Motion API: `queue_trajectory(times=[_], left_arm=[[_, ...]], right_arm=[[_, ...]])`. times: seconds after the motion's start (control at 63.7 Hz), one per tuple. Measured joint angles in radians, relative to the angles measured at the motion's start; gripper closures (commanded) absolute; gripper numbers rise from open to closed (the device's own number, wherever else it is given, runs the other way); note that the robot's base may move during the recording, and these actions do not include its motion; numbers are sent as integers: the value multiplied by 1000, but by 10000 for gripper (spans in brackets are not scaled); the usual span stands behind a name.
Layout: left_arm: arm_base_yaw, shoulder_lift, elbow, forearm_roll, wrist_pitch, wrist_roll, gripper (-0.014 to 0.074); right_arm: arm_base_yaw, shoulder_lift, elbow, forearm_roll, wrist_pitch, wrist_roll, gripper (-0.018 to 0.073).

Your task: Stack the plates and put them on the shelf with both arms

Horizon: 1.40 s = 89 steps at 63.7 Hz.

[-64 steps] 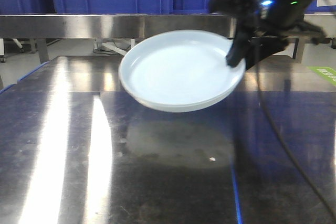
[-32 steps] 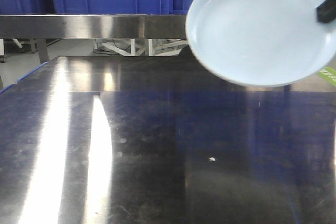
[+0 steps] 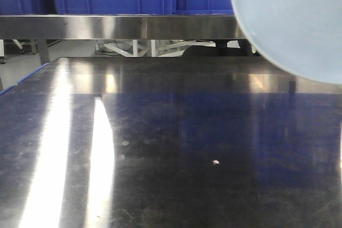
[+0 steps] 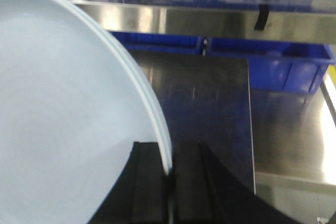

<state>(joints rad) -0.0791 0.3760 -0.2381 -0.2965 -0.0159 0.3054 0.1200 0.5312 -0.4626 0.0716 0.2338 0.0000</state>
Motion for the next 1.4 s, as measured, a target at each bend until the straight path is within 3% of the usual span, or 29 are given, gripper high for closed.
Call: queue_trajectory(times=[0.518, 1.396], left_arm=[[0, 0, 0, 0, 0, 0, 516], [0, 0, 0, 0, 0, 0, 516]], right_arm=[[0, -384, 140, 72, -23, 0, 512], [0, -398, 155, 77, -23, 0, 512]])
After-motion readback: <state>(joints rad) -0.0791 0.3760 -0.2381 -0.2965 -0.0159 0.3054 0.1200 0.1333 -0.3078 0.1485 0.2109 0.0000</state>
